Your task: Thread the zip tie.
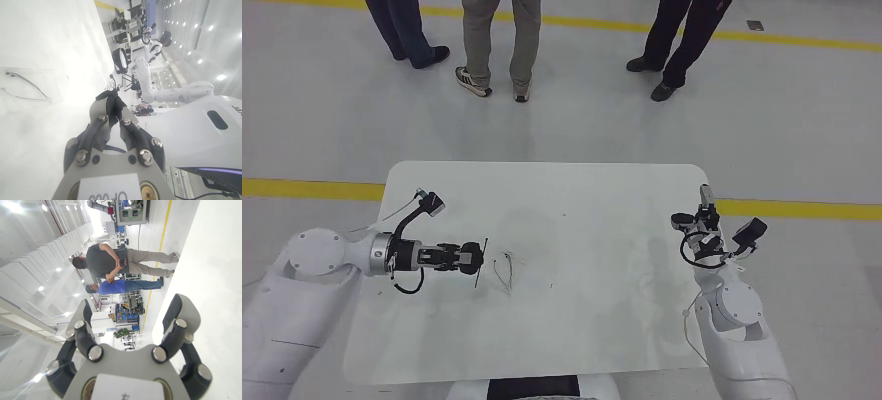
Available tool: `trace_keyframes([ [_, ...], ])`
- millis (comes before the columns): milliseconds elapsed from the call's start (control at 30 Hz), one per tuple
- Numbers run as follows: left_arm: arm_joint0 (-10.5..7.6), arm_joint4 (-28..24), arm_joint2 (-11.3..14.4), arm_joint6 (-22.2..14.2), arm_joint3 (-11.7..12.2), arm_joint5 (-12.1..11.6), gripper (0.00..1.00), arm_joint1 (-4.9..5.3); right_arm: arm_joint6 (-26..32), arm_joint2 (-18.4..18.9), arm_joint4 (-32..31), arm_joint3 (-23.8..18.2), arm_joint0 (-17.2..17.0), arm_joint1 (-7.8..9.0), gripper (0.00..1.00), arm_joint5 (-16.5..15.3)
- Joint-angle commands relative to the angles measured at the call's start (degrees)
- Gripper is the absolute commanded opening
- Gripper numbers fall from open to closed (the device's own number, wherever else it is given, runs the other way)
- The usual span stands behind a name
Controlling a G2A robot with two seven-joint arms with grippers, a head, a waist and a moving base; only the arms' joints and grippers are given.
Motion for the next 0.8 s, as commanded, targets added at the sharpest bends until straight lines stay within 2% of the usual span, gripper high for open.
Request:
trace_keyframes([
  [0,0.00,0.0,0.0,0.0,0.0,0.0,0.00,0.00,0.0,0.0,0.0,0.0,0.0,0.00,1.00,0.0],
  [67,0.00,0.0,0.0,0.0,0.0,0.0,0.00,0.00,0.2,0.0,-0.1,-0.1,0.1,0.00,1.00,0.0],
  [267,0.00,0.0,0.0,0.0,0.0,0.0,0.00,0.00,8.9,-2.9,-7.2,-5.0,2.4,0.29,1.00,0.9],
  [333,0.00,0.0,0.0,0.0,0.0,0.0,0.00,0.00,12.8,-5.2,-9.3,-5.5,3.6,0.33,1.00,1.3],
  [400,0.00,0.0,0.0,0.0,0.0,0.0,0.00,0.00,16.9,-8.2,-12.8,-5.3,5.2,0.40,1.00,3.2],
  [500,0.00,0.0,0.0,0.0,0.0,0.0,0.00,0.00,21.7,-13.1,-16.8,-4.8,7.5,0.29,1.00,3.4],
  [600,0.00,0.0,0.0,0.0,0.0,0.0,0.00,0.00,23.4,-17.2,-19.7,-4.3,9.2,0.02,1.00,4.6],
  [667,0.00,0.0,0.0,0.0,0.0,0.0,0.00,0.00,23.9,-19.4,-21.0,-4.6,9.8,-0.19,1.00,4.1],
  [767,0.00,0.0,0.0,0.0,0.0,0.0,0.00,0.00,24.1,-19.7,-21.1,-4.6,9.9,-0.22,1.00,3.9],
])
